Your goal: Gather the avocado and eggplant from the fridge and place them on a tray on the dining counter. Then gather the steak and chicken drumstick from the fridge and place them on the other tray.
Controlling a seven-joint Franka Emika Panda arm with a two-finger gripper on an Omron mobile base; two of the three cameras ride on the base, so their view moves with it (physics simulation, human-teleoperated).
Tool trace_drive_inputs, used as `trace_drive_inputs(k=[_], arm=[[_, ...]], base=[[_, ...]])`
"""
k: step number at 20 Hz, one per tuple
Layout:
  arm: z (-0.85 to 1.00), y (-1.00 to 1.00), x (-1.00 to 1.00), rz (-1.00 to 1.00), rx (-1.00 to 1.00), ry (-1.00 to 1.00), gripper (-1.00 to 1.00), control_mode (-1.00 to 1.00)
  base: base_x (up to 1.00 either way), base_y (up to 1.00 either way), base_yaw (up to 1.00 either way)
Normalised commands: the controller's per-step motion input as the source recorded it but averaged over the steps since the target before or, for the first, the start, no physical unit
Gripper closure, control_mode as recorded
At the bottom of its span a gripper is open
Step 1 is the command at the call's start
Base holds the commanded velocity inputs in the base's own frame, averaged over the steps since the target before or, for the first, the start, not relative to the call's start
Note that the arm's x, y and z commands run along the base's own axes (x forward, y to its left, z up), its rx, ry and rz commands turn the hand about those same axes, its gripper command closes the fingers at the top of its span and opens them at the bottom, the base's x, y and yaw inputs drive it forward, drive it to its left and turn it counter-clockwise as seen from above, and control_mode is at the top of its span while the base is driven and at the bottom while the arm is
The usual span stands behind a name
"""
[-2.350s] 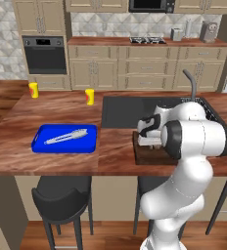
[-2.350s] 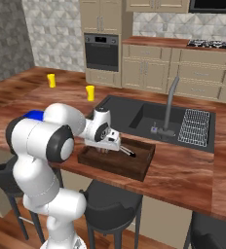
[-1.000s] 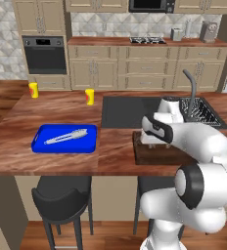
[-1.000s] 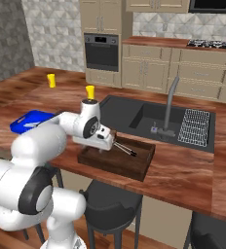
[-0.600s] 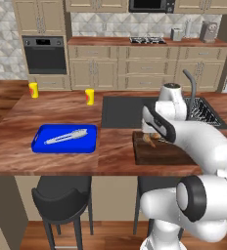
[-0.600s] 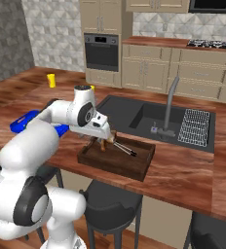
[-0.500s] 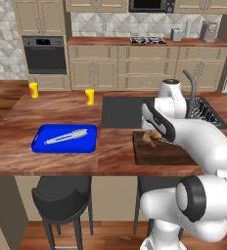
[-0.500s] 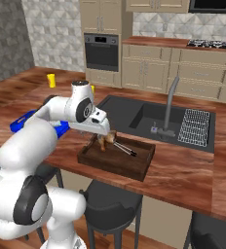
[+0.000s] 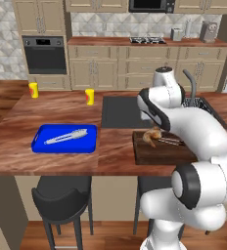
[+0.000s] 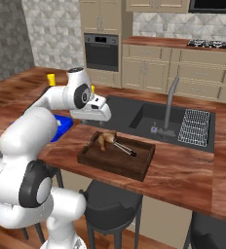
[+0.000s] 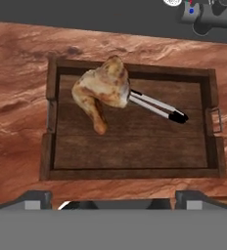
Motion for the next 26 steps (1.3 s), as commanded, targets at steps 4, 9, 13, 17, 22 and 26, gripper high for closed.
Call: trace_drive_inputs(k=[4,9,13,17,22,26], arm=[[-0.03,-0.32,0.21,0.0,0.0,0.0,-1.0,-1.0],[-0.13,-0.38,0.19,0.01,0.0,-0.05,-1.0,-1.0],[-0.19,-0.25,0.35,0.02,0.0,-0.03,-1.0,-1.0],[-0.24,-0.07,0.42,0.01,0.02,0.0,-1.0,-1.0],[-0.31,0.0,0.42,0.03,0.04,0.0,-1.0,-1.0],[-0.32,0.0,0.28,0.03,0.05,0.0,-1.0,-1.0]], base=[[0.0,0.0,0.0],[0.0,0.0,0.0],[0.0,0.0,0.0],[0.0,0.0,0.0],[0.0,0.0,0.0],[0.0,0.0,0.0]])
